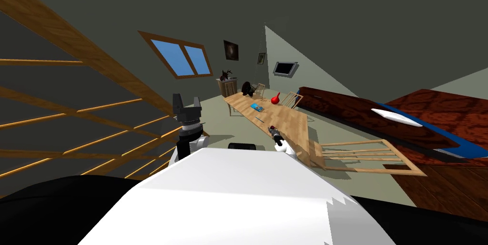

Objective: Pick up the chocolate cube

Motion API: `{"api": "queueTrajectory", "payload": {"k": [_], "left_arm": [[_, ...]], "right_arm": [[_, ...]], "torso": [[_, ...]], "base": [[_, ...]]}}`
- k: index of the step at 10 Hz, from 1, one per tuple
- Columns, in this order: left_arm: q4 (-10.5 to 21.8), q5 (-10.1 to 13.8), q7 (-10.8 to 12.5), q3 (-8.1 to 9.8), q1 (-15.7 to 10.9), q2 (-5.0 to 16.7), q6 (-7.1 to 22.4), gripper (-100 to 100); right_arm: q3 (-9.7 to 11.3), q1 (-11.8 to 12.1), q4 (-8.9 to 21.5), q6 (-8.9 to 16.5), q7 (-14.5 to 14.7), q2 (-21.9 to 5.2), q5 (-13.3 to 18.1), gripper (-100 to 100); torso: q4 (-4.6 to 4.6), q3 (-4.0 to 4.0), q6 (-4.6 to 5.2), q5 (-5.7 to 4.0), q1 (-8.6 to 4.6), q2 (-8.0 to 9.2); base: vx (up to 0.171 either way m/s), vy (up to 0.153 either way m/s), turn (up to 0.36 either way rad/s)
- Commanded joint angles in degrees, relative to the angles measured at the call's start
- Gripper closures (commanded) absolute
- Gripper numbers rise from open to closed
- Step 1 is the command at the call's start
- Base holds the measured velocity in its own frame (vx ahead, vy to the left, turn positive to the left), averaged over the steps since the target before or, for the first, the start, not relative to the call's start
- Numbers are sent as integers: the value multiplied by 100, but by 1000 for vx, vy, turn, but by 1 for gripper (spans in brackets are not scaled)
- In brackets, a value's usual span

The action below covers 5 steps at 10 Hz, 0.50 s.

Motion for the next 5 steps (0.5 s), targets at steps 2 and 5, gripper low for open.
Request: {"api": "queueTrajectory", "payload": {"k": [2, 5], "left_arm": [[0, 0, 0, 0, 0, 0, 0, 0], [0, 0, 0, 0, -1, 0, 0, 0]], "right_arm": [[-16, -117, 278, 77, 143, -83, 133, -100], [140, -312, 561, -186, 297, -141, -149, -100]], "torso": [[1, 2, 0, 1, 3, 3], [4, 12, 0, 3, 12, 22]], "base": [[55, -15, 24], [20, 11, -54]]}}
